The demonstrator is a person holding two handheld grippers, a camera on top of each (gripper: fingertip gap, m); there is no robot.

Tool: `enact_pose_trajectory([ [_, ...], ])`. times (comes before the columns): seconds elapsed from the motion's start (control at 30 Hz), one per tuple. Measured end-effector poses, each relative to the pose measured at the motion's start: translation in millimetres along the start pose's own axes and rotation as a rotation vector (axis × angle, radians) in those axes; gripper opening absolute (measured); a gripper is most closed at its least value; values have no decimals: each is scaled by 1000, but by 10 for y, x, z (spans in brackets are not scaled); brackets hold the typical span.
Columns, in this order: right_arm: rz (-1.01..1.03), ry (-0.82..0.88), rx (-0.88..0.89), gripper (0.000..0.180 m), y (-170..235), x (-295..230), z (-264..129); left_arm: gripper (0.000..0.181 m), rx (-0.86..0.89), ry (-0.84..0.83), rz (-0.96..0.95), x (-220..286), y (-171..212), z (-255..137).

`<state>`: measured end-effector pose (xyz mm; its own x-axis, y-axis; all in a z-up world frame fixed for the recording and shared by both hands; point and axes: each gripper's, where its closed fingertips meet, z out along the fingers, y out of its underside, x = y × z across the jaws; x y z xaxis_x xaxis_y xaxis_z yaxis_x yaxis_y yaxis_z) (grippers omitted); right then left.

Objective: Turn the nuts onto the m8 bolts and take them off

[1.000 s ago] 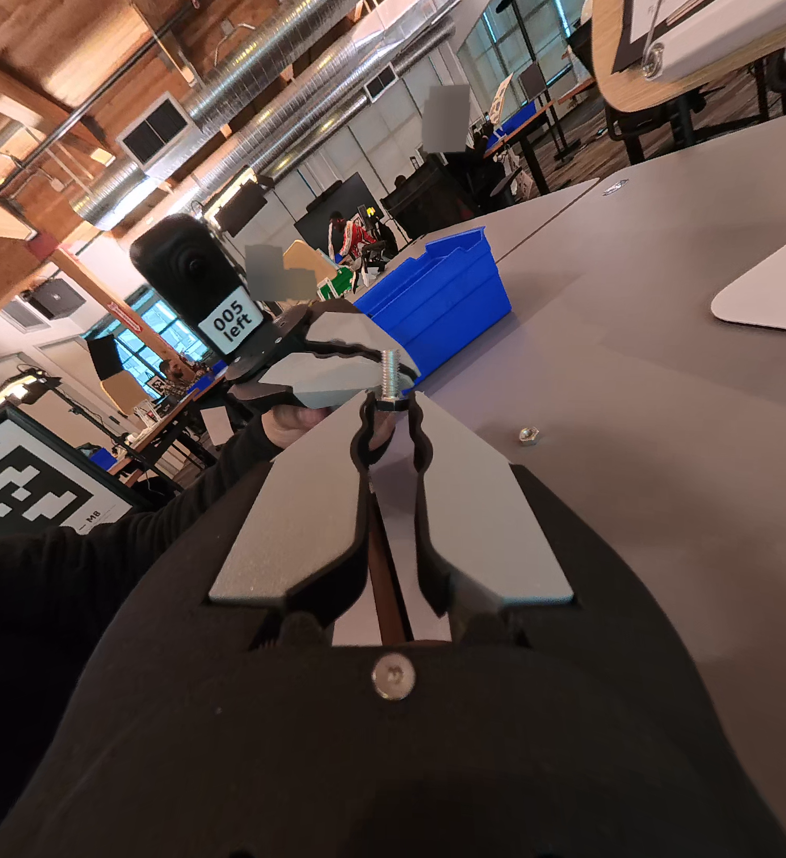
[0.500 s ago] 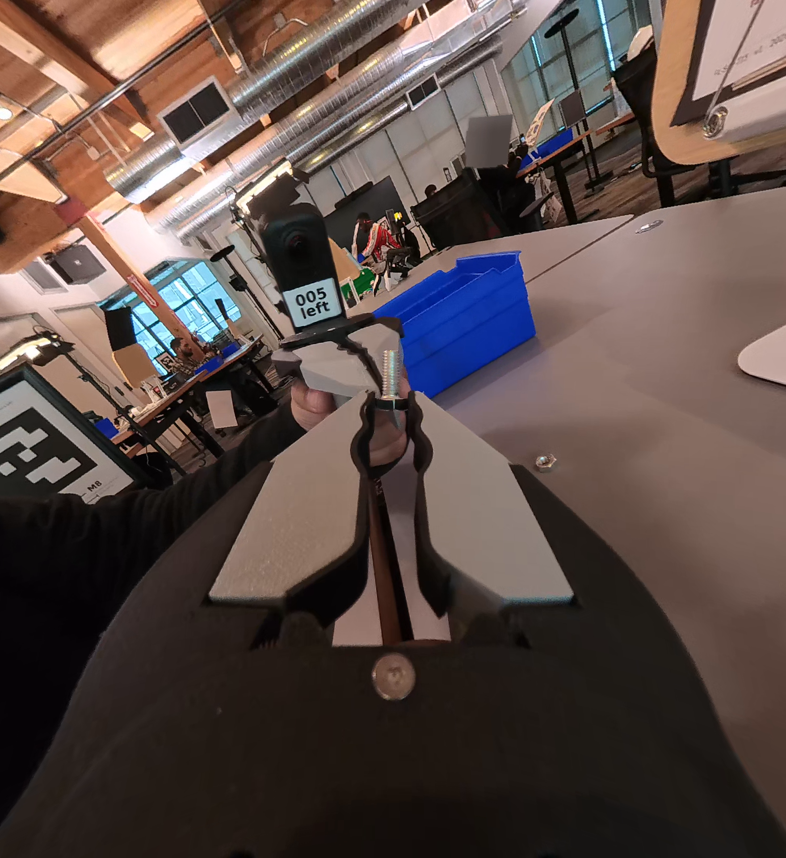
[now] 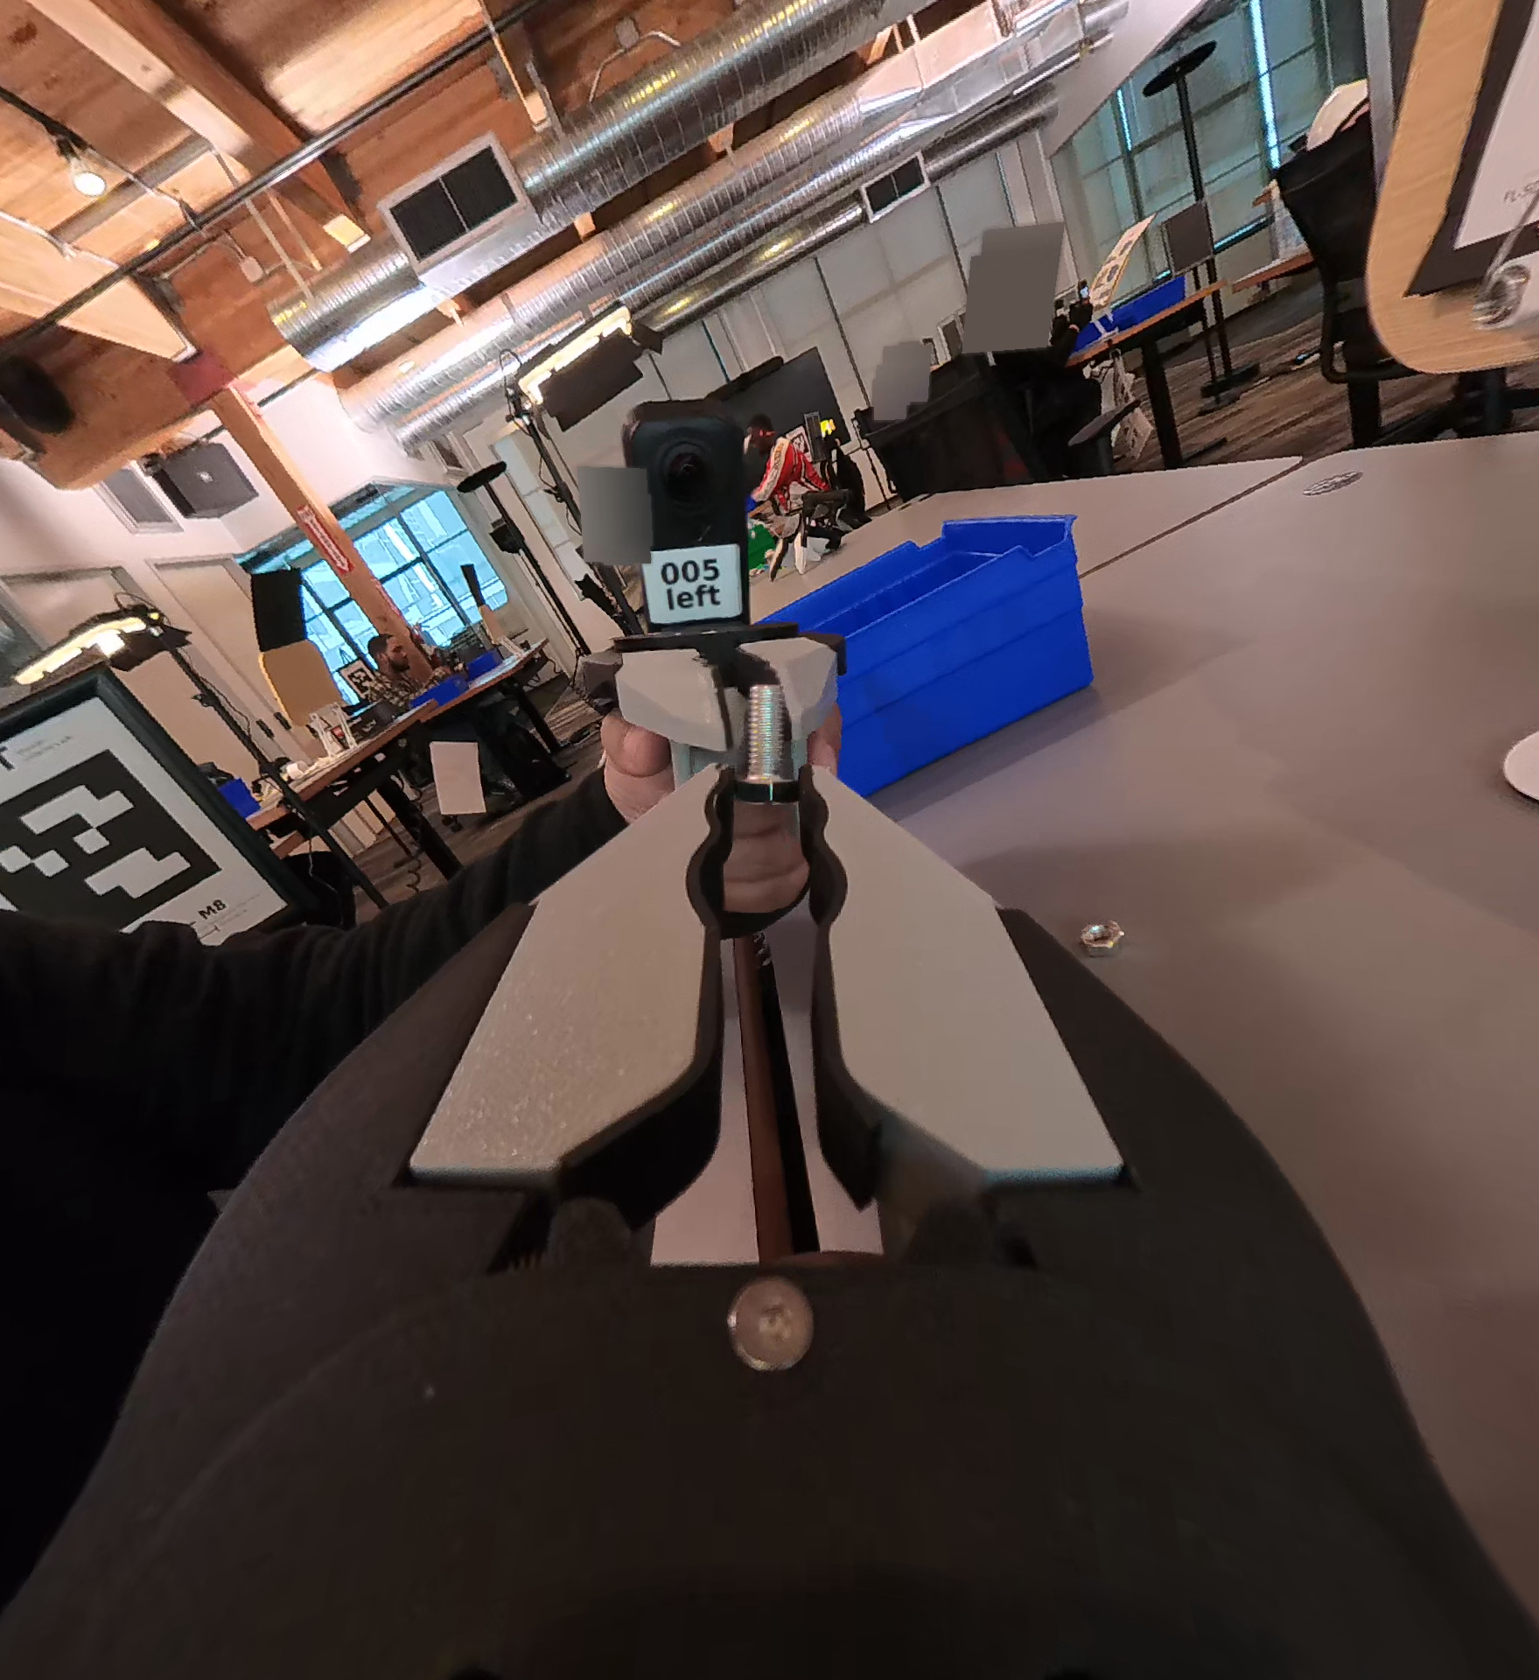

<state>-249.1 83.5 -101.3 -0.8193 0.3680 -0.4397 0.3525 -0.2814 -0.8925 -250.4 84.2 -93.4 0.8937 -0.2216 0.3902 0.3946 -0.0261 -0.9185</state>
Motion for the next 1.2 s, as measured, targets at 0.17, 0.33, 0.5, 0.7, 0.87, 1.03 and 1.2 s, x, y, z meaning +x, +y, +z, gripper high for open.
enact_pose_trajectory([
  [0.17, -15, -10, -31, 11, 72, -33, 57, 6, -7, 19, -18, 26, 44, 61],
  [0.33, -17, -15, -7, 11, 38, -38, 48, 6, 7, 28, -43, 29, 29, 73],
  [0.5, -18, -6, 10, 11, 15, -26, 39, 6, 32, 40, -67, 22, 11, 82],
  [0.7, -13, -2, 11, 11, 23, -2, 41, 5, 6, 9, -31, 1, 24, 83],
  [0.87, -102, 40, -20, 12, 49, 4, 48, 5, -16, -2, -16, -1, 43, 74],
  [1.03, -181, 134, -64, 23, 95, 111, 49, 5, -37, -41, 10, -52, 54, 48],
  [1.2, -269, 159, -103, 0, 180, 103, 100, 5, -50, -34, 8, -18, 70, 69],
])
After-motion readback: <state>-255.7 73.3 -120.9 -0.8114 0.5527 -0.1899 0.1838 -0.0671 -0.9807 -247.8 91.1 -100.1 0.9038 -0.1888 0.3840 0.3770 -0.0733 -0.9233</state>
